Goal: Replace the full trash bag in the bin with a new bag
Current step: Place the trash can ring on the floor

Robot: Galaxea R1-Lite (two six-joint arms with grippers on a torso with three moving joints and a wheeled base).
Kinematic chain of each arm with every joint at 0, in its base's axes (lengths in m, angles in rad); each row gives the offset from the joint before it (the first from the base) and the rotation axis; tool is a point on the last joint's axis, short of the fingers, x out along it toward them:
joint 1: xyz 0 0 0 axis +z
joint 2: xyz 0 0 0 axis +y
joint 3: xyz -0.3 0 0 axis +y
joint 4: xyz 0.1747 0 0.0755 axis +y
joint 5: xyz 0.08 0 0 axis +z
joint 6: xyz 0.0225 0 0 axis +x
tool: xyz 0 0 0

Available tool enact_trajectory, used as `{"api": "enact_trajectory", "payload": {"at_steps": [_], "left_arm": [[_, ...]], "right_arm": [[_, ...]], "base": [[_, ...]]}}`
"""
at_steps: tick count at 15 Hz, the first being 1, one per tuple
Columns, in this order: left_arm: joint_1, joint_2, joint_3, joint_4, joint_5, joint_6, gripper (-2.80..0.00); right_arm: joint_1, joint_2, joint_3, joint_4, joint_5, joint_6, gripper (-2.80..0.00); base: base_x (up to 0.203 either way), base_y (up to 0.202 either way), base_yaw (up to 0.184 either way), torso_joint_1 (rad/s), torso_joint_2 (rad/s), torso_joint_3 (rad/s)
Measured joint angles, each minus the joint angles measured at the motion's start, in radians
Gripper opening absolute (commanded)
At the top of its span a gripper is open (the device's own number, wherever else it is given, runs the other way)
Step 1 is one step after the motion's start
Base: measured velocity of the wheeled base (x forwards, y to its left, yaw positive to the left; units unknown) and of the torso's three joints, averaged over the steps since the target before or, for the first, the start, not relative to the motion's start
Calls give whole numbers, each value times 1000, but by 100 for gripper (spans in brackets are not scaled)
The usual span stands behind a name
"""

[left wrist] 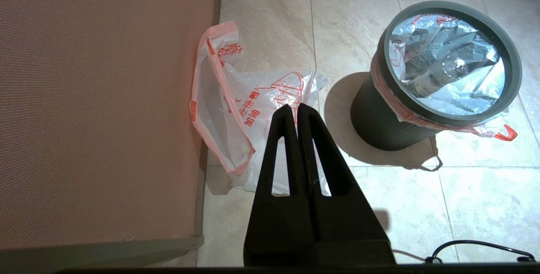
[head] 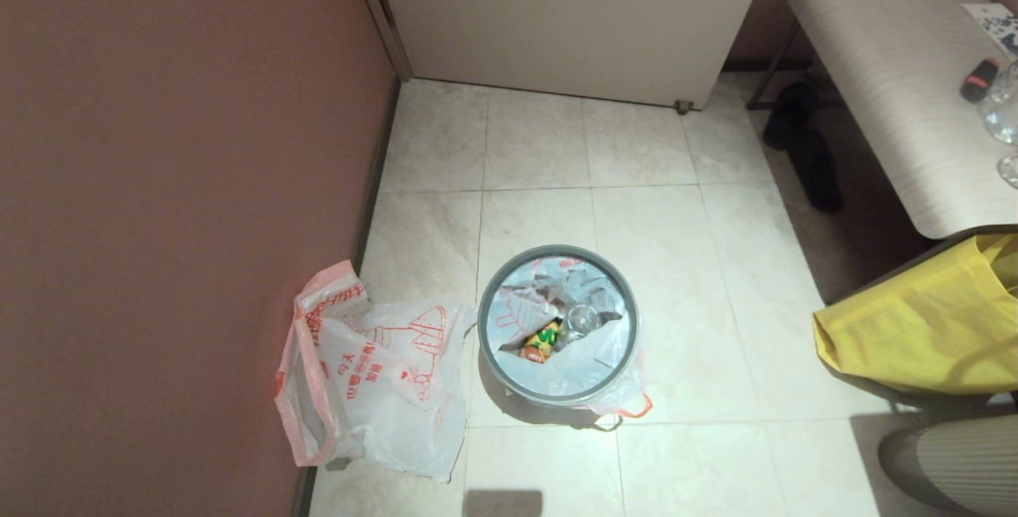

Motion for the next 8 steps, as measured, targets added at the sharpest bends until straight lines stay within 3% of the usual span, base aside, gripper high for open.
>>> {"api": "enact_trajectory", "payload": {"at_steps": [8], "left_arm": [[0, 0, 0, 0, 0, 0, -280]], "right_arm": [[0, 0, 0, 0, -1, -5, -280]], "base": [[0, 0, 0, 0, 0, 0]]}}
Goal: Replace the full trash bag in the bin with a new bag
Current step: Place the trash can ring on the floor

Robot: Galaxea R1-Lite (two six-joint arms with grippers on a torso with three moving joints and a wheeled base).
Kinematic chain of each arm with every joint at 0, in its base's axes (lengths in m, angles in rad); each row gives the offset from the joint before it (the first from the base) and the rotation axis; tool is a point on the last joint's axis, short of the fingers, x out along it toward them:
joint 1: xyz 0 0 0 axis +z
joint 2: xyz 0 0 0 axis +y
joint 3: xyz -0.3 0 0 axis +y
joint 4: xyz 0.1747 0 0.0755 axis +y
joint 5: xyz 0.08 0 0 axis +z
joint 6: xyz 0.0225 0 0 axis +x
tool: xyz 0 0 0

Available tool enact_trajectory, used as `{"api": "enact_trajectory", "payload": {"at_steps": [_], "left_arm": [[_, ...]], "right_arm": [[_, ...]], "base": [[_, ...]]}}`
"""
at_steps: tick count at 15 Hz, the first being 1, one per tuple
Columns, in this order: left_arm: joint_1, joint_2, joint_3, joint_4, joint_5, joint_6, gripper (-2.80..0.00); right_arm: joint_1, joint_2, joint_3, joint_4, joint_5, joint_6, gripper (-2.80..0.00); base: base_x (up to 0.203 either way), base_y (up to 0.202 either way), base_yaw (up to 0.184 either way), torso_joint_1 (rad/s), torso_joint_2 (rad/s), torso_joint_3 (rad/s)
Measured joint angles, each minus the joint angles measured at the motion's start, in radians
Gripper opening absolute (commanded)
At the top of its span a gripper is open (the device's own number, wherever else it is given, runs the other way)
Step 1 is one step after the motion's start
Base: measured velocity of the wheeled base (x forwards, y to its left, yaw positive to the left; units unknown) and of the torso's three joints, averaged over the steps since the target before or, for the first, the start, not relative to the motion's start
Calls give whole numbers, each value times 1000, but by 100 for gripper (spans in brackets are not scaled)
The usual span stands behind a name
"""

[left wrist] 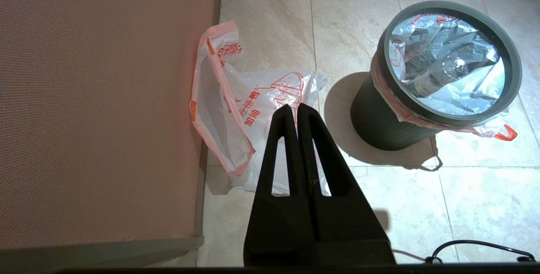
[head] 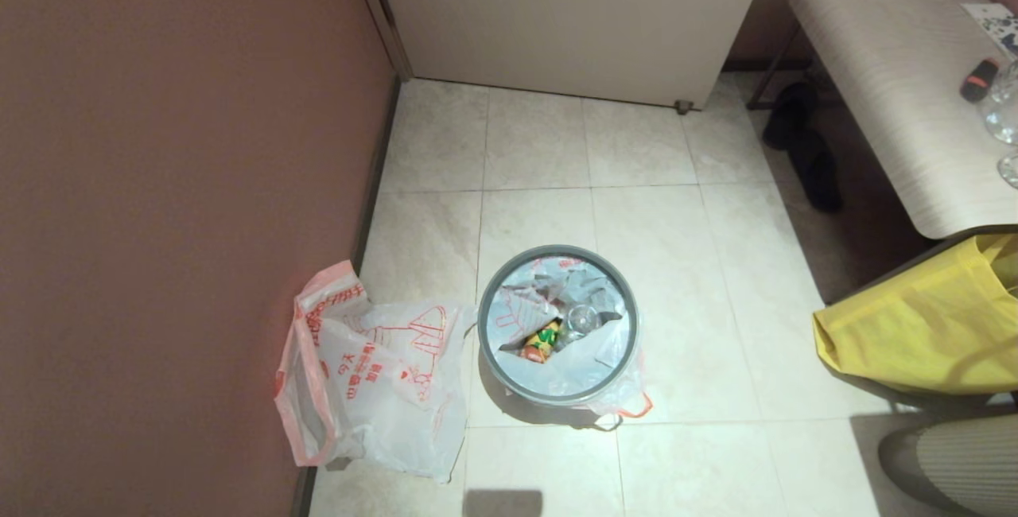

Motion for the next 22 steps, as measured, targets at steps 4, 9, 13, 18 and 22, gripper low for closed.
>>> {"api": "enact_trajectory", "payload": {"at_steps": [4, 9, 13, 18, 22], "left_arm": [[0, 0, 0, 0, 0, 0, -280], [0, 0, 0, 0, 0, 0, -280], [0, 0, 0, 0, 0, 1, -280], [0, 0, 0, 0, 0, 0, -280], [0, 0, 0, 0, 0, 0, -280]], "right_arm": [[0, 0, 1, 0, 7, -63, -280], [0, 0, -5, 2, 10, -110, -280], [-1, 29, -135, 83, 4, -119, -280], [-5, 248, -359, 153, 0, -155, -280], [-6, 493, -591, 158, 0, -171, -280]], "base": [[0, 0, 0, 0, 0, 0], [0, 0, 0, 0, 0, 0], [0, 0, 0, 0, 0, 0], [0, 0, 0, 0, 0, 0], [0, 0, 0, 0, 0, 0]]}}
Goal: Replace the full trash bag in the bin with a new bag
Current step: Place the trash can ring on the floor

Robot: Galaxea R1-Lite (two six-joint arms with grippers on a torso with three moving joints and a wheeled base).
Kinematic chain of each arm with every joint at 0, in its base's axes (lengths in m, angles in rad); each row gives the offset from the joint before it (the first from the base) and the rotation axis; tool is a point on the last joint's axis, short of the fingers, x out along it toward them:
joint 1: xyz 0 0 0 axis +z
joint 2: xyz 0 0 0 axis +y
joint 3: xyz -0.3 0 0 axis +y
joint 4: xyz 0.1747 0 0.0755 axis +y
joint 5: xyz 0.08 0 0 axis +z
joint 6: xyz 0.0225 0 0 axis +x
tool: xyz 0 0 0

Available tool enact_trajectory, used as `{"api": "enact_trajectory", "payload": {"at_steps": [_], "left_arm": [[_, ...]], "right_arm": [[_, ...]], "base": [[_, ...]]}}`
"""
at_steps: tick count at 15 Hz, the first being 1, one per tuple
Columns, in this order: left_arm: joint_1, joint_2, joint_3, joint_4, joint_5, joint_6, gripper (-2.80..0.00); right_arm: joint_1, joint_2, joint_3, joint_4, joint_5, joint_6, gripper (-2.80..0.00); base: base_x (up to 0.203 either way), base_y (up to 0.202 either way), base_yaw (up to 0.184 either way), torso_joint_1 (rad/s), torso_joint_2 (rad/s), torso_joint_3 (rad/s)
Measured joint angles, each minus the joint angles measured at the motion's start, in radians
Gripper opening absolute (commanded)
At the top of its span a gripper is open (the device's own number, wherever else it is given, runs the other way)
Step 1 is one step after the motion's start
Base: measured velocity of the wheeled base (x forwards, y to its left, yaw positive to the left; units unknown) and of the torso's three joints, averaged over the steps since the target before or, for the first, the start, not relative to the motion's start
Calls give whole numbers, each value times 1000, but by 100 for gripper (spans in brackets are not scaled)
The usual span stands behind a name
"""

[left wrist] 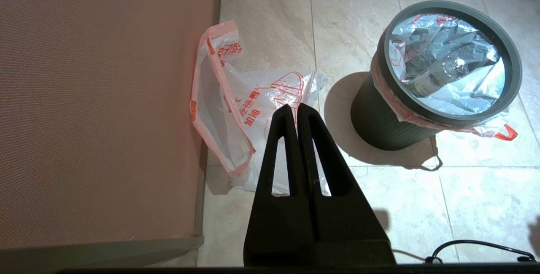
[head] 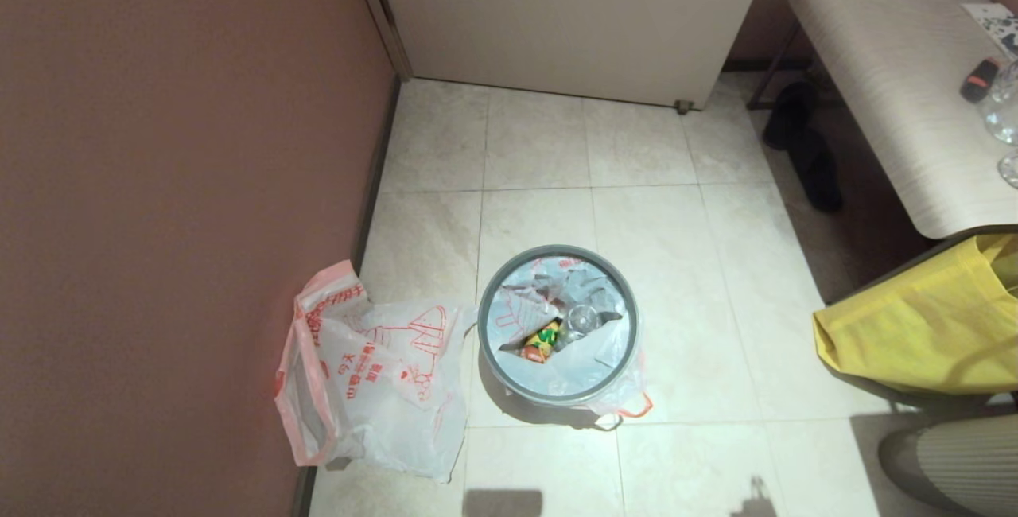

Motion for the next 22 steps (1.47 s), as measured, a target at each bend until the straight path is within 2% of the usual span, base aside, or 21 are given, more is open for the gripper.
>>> {"api": "enact_trajectory", "payload": {"at_steps": [2, 6, 8, 11, 13, 16, 21, 22], "left_arm": [[0, 0, 0, 0, 0, 0, -280], [0, 0, 0, 0, 0, 0, -280], [0, 0, 0, 0, 1, 0, -280], [0, 0, 0, 0, 0, 0, -280], [0, 0, 0, 0, 1, 0, -280], [0, 0, 0, 0, 0, 0, -280], [0, 0, 0, 0, 0, 0, -280], [0, 0, 0, 0, 0, 0, -280]], "right_arm": [[0, 113, -77, 0, 0, 14, -280], [10, 356, -200, -1, -13, 112, -280], [92, 475, -240, -3, -67, 127, -280], [301, 650, -282, -47, -235, 149, -280], [396, 774, -313, -91, -331, 161, -280], [461, 920, -334, -118, -391, 167, -280], [502, 1127, -335, -210, -402, 163, -280], [510, 1164, -337, -215, -404, 163, 0]], "base": [[0, 0, 0, 0, 0, 0], [0, 0, 0, 0, 0, 0], [0, 0, 0, 0, 0, 0], [0, 0, 0, 0, 0, 0], [0, 0, 0, 0, 0, 0], [0, 0, 0, 0, 0, 0], [0, 0, 0, 0, 0, 0], [0, 0, 0, 0, 0, 0]]}}
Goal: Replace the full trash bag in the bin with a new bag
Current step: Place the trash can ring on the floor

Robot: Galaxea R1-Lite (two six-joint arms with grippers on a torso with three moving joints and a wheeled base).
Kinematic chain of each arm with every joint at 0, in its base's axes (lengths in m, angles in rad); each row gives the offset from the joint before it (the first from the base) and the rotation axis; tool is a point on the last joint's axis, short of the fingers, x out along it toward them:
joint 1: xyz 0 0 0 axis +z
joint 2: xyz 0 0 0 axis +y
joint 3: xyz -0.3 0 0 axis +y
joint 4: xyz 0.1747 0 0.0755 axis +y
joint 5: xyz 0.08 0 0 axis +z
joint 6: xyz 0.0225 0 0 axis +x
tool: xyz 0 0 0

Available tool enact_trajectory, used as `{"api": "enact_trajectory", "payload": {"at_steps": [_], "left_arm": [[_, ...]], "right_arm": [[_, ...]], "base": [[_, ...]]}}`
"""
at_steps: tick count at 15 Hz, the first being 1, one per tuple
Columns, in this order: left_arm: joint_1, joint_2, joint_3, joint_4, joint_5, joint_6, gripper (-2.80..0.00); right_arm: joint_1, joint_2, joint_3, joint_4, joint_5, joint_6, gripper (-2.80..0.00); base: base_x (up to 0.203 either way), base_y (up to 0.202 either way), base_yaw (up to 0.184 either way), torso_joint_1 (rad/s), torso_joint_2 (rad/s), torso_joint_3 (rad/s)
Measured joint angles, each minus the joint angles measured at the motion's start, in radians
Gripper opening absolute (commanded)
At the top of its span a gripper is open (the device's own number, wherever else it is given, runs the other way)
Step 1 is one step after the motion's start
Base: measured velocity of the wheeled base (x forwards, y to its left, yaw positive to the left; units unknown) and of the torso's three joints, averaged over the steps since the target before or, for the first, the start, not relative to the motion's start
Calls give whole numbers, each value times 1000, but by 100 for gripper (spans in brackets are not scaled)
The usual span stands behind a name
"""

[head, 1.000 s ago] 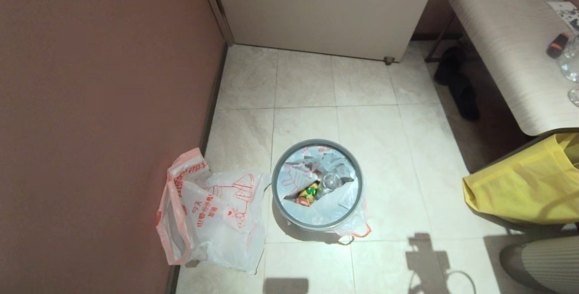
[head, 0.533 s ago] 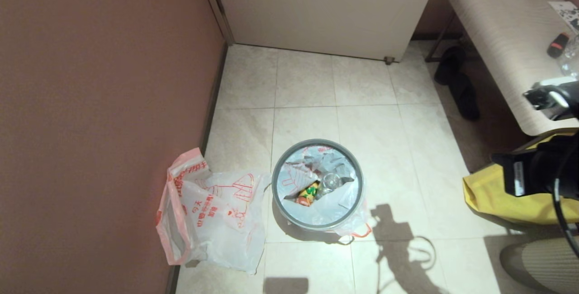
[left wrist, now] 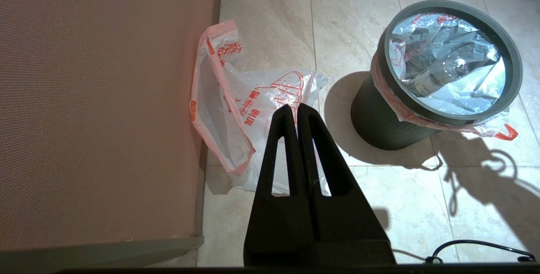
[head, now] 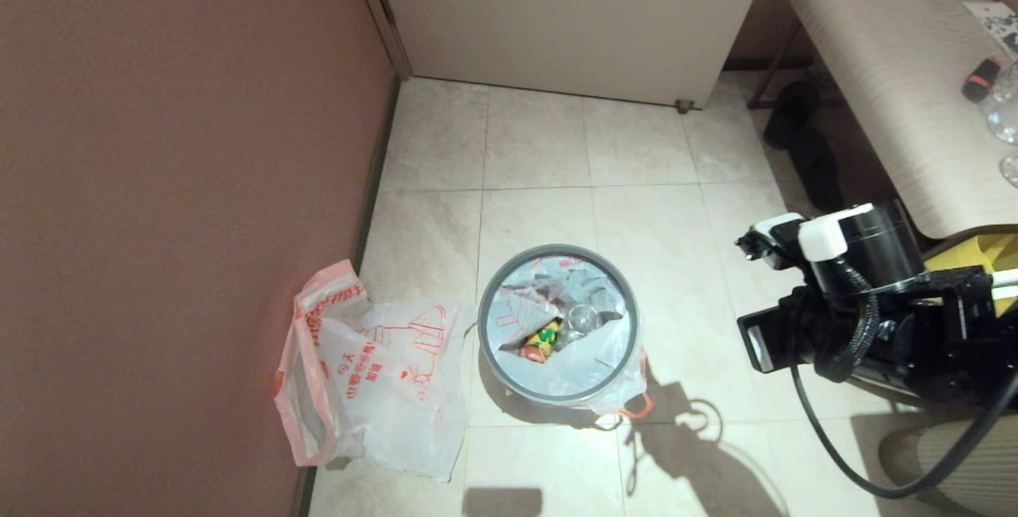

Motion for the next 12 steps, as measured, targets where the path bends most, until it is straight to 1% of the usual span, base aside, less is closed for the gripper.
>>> {"api": "enact_trajectory", "payload": {"at_steps": [3, 6, 9, 12], "left_arm": [[0, 0, 0, 0, 0, -1, -280], [0, 0, 0, 0, 0, 0, -280], [0, 0, 0, 0, 0, 0, -280], [0, 0, 0, 0, 1, -1, -280]], "right_arm": [[45, 87, -5, -64, -13, -1, 0], [66, 170, -31, -149, -12, -15, 0], [82, 254, -100, -157, -9, -24, 0], [107, 345, -189, -155, -14, -53, 0]], "base": [[0, 0, 0, 0, 0, 0], [0, 0, 0, 0, 0, 0], [0, 0, 0, 0, 0, 0], [0, 0, 0, 0, 0, 0]]}}
